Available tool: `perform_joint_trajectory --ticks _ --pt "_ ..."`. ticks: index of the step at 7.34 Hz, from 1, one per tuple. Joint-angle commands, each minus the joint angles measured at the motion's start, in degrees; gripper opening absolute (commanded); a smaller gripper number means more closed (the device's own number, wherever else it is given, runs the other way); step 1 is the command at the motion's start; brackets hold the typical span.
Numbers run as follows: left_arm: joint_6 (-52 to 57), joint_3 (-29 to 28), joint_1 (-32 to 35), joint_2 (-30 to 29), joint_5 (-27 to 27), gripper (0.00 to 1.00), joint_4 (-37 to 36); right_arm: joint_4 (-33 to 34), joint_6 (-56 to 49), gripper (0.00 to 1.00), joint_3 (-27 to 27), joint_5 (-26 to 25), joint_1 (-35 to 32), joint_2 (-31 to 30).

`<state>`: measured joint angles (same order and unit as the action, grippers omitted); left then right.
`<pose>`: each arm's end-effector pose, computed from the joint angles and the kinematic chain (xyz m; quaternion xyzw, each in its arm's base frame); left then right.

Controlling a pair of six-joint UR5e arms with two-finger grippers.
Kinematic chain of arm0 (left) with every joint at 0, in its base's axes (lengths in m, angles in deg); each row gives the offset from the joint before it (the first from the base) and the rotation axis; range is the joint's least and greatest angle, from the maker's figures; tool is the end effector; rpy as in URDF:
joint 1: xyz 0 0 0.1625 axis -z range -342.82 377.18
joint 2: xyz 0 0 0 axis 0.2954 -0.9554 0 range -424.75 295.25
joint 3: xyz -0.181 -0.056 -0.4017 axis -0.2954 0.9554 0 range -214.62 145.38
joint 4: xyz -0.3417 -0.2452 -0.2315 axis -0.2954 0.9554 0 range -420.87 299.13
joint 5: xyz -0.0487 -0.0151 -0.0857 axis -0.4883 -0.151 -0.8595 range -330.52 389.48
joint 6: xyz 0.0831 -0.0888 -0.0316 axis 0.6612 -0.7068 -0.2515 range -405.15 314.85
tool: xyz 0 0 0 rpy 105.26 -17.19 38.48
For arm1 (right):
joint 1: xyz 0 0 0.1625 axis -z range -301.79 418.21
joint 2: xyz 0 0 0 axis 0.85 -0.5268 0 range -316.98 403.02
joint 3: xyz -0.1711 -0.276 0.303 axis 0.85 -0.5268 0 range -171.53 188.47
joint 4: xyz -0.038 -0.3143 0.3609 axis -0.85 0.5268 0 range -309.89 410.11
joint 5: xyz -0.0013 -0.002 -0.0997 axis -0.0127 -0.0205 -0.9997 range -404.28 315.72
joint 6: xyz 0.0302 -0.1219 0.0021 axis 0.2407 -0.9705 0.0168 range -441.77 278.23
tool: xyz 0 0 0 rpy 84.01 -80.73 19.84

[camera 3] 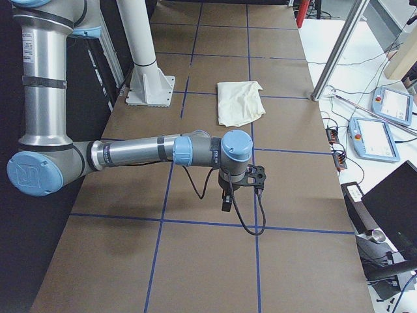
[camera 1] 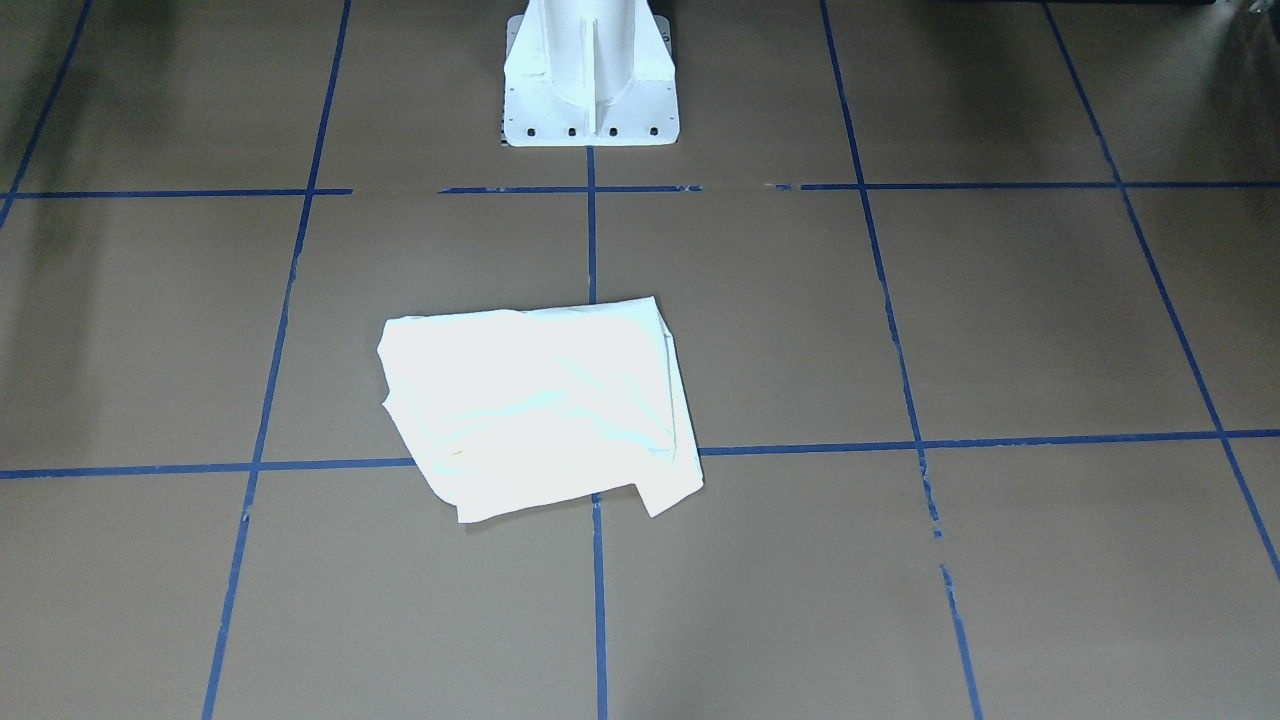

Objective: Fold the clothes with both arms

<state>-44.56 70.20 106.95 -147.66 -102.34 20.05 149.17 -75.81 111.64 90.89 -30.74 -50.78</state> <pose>-0.0476 -0.4999 0.6372 -0.0099 0.3569 0.0025 0.9341 0.0344 -0.5266 0.6185 -0.0210 -0.3836 0.0385 0.9225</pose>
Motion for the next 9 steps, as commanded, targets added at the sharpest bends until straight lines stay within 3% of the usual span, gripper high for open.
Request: perform_joint_trajectory --ticks 1,4,9 --pt "0.11 -0.32 -0.38 -0.06 -0.28 1.0 -0.07 0.0 -0.07 1.0 0.02 0.0 0.09 0.02" --pt "9.63 0.65 -0.56 0.21 0.34 1.0 -0.41 0.0 0.02 1.0 0.02 0.0 0.09 0.1" --pt "10.22 0.12 -0.56 0.47 0.16 1.0 -0.42 -0.27 0.02 1.0 0.19 0.0 0.09 0.36"
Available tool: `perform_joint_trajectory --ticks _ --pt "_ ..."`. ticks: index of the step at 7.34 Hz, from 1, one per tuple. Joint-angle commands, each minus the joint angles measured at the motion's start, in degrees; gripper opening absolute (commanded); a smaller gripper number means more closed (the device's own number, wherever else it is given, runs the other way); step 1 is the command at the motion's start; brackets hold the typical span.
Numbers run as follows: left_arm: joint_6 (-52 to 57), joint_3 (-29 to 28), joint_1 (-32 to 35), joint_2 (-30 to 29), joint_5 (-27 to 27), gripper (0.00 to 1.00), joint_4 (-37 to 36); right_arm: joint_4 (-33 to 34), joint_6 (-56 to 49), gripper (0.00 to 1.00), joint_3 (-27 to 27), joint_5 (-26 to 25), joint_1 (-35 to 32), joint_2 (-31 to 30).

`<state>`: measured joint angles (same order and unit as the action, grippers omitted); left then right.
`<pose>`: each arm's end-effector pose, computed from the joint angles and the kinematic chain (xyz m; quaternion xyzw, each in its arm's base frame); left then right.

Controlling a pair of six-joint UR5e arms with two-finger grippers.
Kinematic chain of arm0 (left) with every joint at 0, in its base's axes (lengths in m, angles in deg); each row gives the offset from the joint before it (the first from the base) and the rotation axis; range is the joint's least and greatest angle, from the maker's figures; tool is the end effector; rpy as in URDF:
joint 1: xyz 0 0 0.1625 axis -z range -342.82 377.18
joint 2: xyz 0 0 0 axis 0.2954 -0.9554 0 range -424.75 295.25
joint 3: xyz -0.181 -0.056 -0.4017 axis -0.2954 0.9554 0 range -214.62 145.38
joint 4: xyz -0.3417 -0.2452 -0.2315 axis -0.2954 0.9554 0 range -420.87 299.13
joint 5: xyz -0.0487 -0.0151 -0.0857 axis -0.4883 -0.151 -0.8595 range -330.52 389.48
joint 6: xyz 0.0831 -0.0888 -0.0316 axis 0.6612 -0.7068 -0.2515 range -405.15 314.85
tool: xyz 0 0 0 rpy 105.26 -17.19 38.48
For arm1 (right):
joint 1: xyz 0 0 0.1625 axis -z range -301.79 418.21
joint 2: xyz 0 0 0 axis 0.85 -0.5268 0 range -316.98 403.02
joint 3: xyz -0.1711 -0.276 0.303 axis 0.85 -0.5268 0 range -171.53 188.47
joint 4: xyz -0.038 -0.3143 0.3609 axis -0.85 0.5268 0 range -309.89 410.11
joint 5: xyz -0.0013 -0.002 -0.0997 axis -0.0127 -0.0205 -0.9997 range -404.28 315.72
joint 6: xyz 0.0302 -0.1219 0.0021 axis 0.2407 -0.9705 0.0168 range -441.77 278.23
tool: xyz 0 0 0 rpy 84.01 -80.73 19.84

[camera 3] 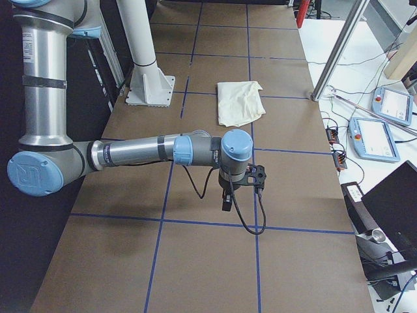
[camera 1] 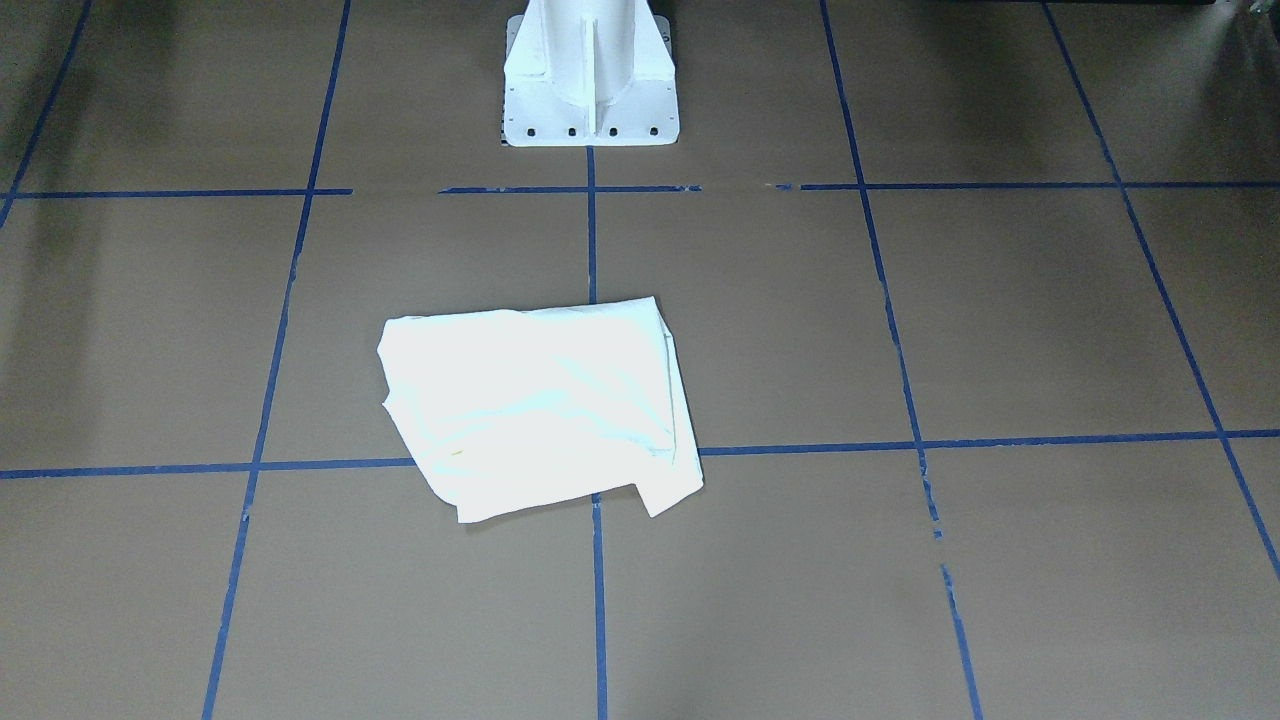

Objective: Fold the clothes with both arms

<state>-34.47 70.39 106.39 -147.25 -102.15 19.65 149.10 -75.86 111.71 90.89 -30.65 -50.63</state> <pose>-0.0431 -0.4963 0.6398 0.0146 0.3553 0.0873 0.9305 0.0336 -0.5279 0.6164 -0.0188 -0.3837 0.0364 0.9225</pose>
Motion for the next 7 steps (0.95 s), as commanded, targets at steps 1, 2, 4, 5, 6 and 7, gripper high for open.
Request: perform_joint_trajectory --ticks 1,2,4,5,6,7 --pt "0.21 0.02 0.0 0.07 -0.29 1.0 -0.01 -1.33 -0.03 1.0 -0.05 0.09 0.0 -0.12" --pt "0.21 0.11 0.0 -0.19 -0.3 1.0 0.43 -1.34 0.15 1.0 1.08 -0.26 0.0 -0.21" --pt "0.21 -0.15 0.0 0.15 -0.47 1.0 0.43 -1.34 0.24 1.0 0.39 -0.61 0.0 -1.78" --pt "0.21 -0.76 0.0 -0.02 -0.47 1.0 0.26 -1.34 0.15 1.0 -0.22 -0.53 0.0 -1.88" --pt "0.21 -1.47 0.0 -0.2 -0.47 1.0 0.25 -1.34 0.15 1.0 -0.14 -0.61 0.0 -1.8" --pt "0.21 -1.47 0.0 -0.28 -0.47 1.0 0.25 -1.34 0.15 1.0 -0.23 -0.62 0.0 -2.06"
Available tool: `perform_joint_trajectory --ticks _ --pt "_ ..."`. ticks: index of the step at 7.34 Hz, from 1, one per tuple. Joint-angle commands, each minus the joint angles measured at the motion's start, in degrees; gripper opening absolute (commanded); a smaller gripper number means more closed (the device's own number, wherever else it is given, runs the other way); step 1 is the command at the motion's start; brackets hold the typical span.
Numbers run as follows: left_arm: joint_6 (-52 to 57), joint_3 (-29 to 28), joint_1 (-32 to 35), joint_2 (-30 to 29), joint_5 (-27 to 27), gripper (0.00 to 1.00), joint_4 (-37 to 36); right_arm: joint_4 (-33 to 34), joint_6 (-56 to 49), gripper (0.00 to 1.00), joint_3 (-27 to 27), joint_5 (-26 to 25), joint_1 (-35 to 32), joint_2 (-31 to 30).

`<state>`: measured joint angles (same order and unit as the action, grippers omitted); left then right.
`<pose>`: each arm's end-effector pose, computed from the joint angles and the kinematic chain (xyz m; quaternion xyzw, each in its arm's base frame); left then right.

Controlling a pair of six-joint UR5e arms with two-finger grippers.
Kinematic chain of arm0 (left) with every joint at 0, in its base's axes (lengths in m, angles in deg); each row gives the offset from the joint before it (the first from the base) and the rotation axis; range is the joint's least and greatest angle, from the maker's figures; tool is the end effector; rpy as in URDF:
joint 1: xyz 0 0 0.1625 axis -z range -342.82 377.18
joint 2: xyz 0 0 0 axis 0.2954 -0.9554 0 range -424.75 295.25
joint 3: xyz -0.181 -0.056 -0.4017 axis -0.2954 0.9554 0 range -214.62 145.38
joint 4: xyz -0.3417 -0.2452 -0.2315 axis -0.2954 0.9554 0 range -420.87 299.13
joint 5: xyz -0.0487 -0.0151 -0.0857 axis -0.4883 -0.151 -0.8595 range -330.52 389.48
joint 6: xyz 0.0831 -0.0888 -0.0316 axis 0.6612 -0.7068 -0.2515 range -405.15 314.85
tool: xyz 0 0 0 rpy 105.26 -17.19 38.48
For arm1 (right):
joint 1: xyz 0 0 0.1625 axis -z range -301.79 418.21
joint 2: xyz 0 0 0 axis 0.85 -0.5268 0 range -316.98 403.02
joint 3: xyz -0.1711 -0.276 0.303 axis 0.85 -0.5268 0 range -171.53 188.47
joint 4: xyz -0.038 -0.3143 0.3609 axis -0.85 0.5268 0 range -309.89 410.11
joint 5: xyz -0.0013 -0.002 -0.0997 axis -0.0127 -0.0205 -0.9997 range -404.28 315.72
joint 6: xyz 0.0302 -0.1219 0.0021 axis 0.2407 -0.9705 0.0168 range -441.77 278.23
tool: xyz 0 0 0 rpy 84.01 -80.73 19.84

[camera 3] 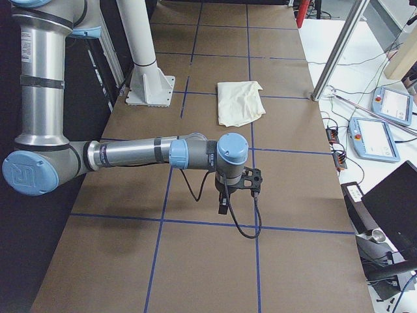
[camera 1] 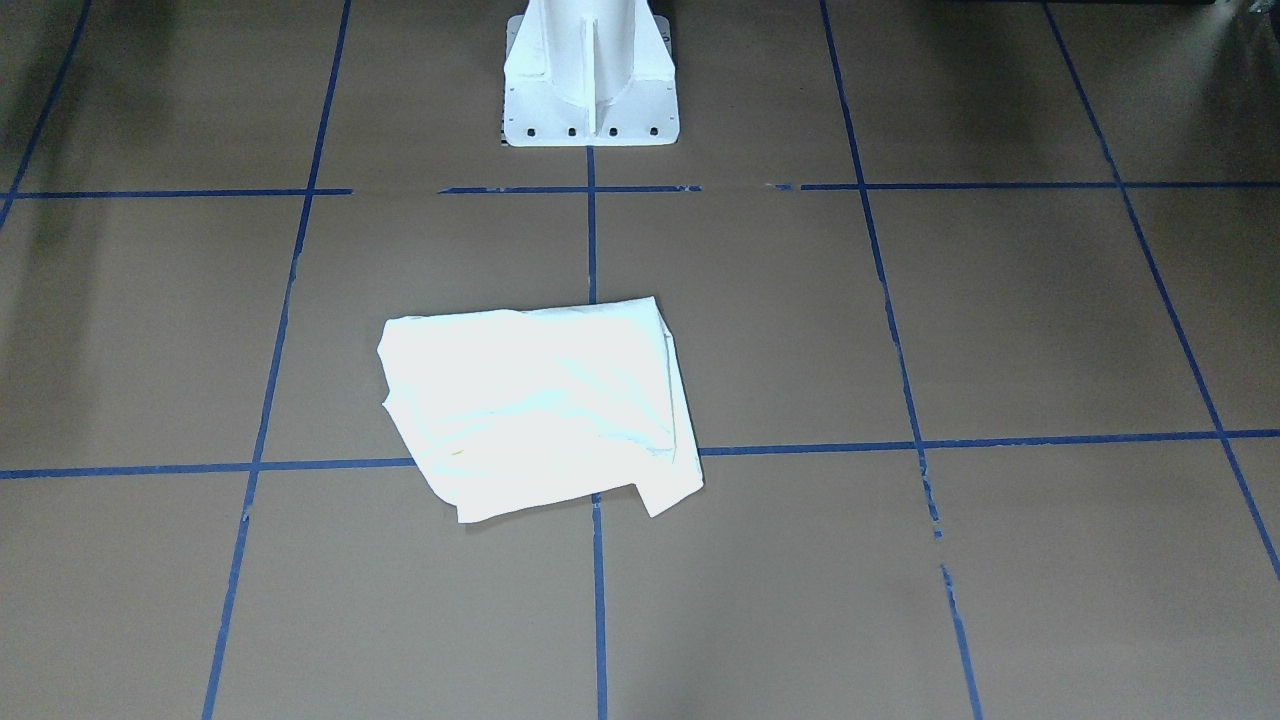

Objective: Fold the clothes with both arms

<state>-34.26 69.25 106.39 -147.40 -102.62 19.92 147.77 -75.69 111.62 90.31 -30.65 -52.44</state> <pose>-0.0423 -0.4973 0.6484 0.0098 0.3596 0.0866 0.9290 0.0347 -0.5154 0.6323 -0.0237 -0.3787 0.0398 0.9244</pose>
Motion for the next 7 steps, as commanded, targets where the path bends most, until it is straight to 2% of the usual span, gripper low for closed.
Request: perform_joint_trajectory --ticks 1,3,5,7 --pt "0.0 -0.42 0.0 -0.4 -0.01 1.0 -0.02 -0.01 -0.19 1.0 -0.23 -0.03 0.0 -1.21" --pt "0.0 -0.42 0.0 -0.49 -0.01 1.0 0.15 -1.06 -2.55 1.0 -0.14 -3.69 0.0 -1.75" --pt "0.0 -0.42 0.0 -0.49 -0.01 1.0 0.15 -1.15 -4.15 1.0 -0.14 -4.94 -0.09 -1.75" --pt "0.0 -0.33 0.0 -0.58 -0.01 1.0 0.24 -0.98 -10.45 1.0 -0.31 -7.15 -0.09 -1.83"
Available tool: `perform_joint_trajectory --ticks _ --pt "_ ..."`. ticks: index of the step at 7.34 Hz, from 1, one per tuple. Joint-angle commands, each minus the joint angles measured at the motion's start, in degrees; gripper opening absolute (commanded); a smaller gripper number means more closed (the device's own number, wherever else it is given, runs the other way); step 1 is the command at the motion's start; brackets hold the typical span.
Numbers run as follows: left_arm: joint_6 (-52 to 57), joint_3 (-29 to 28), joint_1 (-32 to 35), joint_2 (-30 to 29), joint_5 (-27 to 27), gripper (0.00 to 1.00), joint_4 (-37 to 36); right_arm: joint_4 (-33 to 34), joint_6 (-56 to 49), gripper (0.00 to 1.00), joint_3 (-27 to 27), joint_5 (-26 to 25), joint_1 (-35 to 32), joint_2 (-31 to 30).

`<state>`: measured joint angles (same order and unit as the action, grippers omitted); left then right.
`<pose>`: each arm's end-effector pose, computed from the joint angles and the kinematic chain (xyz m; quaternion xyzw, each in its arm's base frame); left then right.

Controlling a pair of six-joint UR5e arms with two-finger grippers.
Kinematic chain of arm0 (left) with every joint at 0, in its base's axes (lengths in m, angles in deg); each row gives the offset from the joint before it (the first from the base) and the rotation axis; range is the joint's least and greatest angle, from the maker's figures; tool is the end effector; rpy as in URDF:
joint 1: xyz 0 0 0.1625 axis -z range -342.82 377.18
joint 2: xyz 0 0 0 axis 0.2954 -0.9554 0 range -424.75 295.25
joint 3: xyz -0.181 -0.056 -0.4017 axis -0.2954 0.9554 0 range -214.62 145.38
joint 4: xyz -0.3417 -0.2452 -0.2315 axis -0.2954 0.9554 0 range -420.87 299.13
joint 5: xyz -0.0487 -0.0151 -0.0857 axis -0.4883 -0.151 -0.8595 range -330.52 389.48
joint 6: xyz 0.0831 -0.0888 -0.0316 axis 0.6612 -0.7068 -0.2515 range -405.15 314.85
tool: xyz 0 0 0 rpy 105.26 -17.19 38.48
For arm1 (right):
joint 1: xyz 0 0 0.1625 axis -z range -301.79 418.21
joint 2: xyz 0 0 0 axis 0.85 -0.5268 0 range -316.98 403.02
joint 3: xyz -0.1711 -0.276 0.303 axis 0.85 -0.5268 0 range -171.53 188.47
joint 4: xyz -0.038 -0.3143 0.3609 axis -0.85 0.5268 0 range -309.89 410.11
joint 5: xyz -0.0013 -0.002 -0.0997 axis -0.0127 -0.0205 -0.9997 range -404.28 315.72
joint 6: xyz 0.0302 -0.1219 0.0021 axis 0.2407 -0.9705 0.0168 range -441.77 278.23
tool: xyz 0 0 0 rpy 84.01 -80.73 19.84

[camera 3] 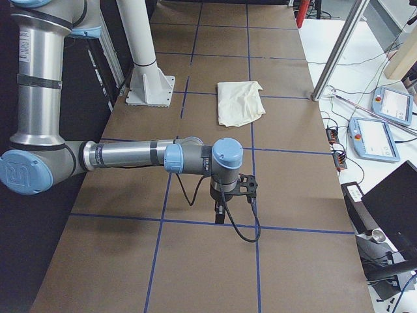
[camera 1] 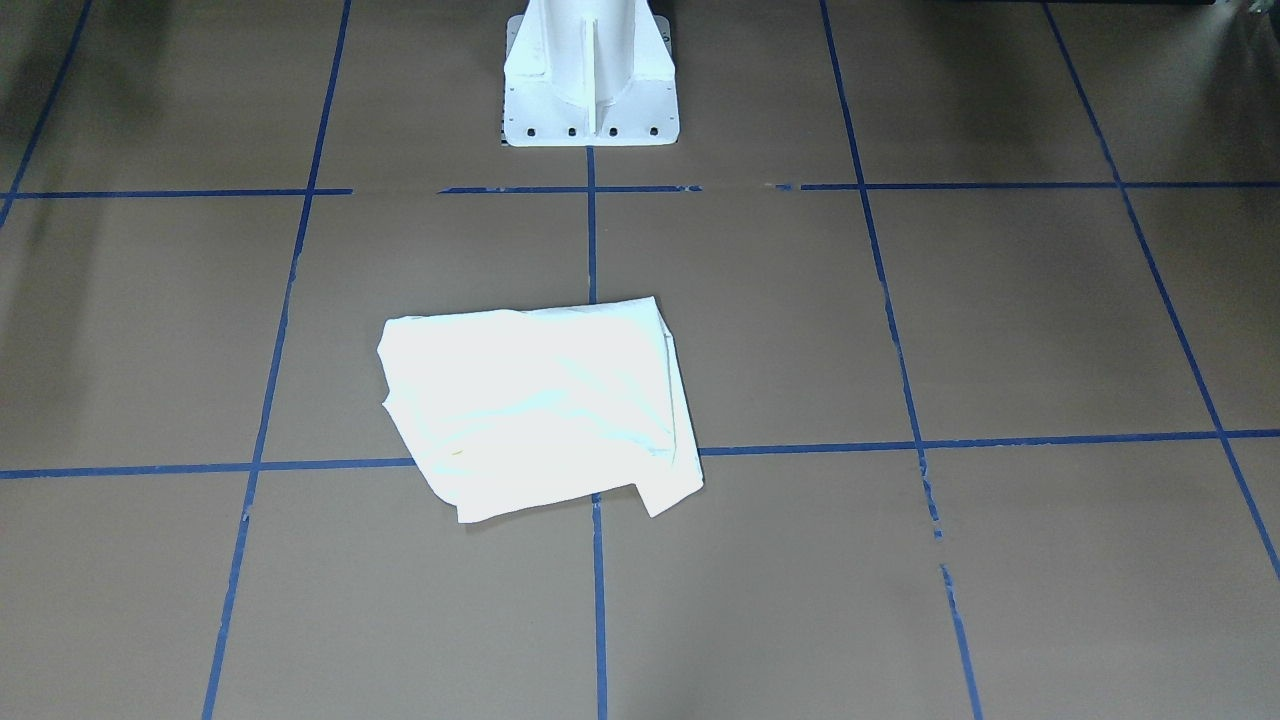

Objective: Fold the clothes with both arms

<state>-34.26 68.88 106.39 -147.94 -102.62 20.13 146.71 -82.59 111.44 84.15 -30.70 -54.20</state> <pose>-0.0422 -0.5019 0.6469 0.0128 0.3593 0.0877 0.9290 0.0455 -0.5023 0.6567 -0.0078 -0.3292 -0.0133 0.9441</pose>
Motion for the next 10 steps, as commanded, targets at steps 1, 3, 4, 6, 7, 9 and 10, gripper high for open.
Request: perform_joint_trajectory --ticks 1,3,4,6,7,9,10 --pt "0.0 0.04 0.0 -0.12 -0.09 1.0 -0.05 0.08 -3.58 1.0 -0.48 -0.82 0.05 -0.24" --pt "0.0 0.13 0.0 -0.56 -0.09 1.0 -0.05 0.08 -3.14 1.0 -1.62 -0.29 0.05 -0.25" --pt "0.0 -0.04 0.0 -0.56 -0.09 1.0 -0.14 0.17 -3.05 1.0 -1.63 0.14 0.05 -0.25" --pt "0.0 -0.57 0.0 -0.3 -0.09 1.0 -0.4 0.08 -2.96 1.0 -1.54 0.68 -0.04 -0.25" --pt "-0.09 -0.83 0.0 -0.12 -0.09 1.0 -0.23 0.08 -2.96 1.0 -1.54 0.94 0.05 -0.25" --pt "-0.44 -0.84 0.0 0.14 -0.18 1.0 -0.14 0.08 -2.96 1.0 -1.36 1.03 0.05 -0.25" --pt "-0.35 -1.19 0.0 -0.12 0.09 1.0 -0.32 0.08 -2.96 1.0 -1.28 1.03 -0.04 -0.16"
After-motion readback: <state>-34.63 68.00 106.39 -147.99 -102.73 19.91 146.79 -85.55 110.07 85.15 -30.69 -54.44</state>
